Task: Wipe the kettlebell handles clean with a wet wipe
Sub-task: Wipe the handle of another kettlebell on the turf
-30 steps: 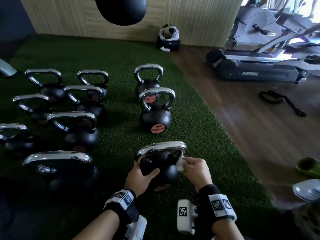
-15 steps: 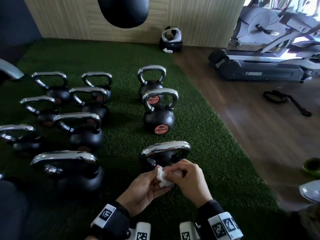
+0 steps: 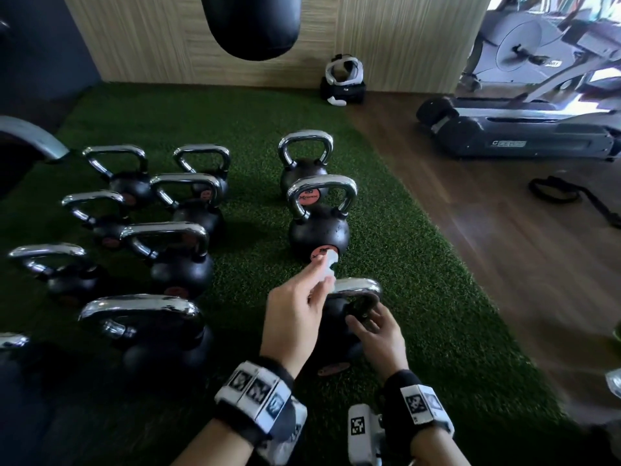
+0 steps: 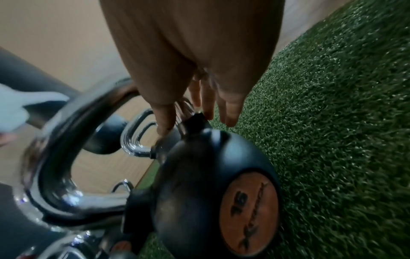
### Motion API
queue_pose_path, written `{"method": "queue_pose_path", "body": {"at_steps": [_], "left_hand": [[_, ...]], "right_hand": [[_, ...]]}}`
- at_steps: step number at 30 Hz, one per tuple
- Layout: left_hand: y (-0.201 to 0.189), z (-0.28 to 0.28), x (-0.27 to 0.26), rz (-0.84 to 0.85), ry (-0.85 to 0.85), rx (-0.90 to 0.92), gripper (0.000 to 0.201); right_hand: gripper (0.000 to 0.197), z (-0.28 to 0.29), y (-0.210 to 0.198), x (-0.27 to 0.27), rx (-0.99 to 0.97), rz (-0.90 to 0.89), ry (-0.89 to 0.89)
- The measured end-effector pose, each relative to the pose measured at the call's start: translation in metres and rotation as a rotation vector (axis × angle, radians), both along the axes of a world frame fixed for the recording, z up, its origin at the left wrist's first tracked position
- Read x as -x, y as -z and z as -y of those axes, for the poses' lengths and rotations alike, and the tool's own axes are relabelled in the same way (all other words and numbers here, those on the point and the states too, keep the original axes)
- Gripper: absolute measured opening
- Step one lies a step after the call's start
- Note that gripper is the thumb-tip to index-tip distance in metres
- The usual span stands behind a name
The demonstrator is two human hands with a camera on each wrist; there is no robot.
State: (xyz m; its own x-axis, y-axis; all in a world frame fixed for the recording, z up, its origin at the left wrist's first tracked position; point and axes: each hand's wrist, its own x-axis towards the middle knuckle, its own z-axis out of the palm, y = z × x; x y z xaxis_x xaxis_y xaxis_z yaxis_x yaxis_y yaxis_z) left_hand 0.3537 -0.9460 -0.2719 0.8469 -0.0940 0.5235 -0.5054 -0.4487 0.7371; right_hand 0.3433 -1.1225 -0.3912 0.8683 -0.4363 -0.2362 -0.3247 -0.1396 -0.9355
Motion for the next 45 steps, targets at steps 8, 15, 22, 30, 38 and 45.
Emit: {"method": "queue_pose_path", "body": {"at_steps": [8,15,22,30,38,45], "left_hand": [[0.033,0.004,-0.017,0.176,0.125,-0.425,0.038],[0.051,-0.026,-0.01,0.116,0.037,-0.226,0.038],[0.079,-0.037,0.009,-0.123,-0.203,0.268,0.03],[0.118,-0.026,0.015,-0.273,-0.317,0.484,0.029],[0.125,-0.022,0.022,-0.415,-0.272,0.241,0.035],[0.13,-0.026,0.016,-0.382,-0.301,0.136,0.04]], "right_hand": [[0.037,-0.014,0.007,-0.009,0.07,0.033,0.09],[0.038,-0.008,0.013,-0.009,0.052,0.06,0.055],[0.035,-0.006,0.014,-0.009,0.007,0.062,0.049],[0.034,-0.004,0.026,-0.013,0.028,0.043,0.043],[0.042,-0.003,0.014,-0.025,0.031,0.046,0.043],[0.049,0.007,0.003,-0.025,0.205,-0.036,-0.069]]}}
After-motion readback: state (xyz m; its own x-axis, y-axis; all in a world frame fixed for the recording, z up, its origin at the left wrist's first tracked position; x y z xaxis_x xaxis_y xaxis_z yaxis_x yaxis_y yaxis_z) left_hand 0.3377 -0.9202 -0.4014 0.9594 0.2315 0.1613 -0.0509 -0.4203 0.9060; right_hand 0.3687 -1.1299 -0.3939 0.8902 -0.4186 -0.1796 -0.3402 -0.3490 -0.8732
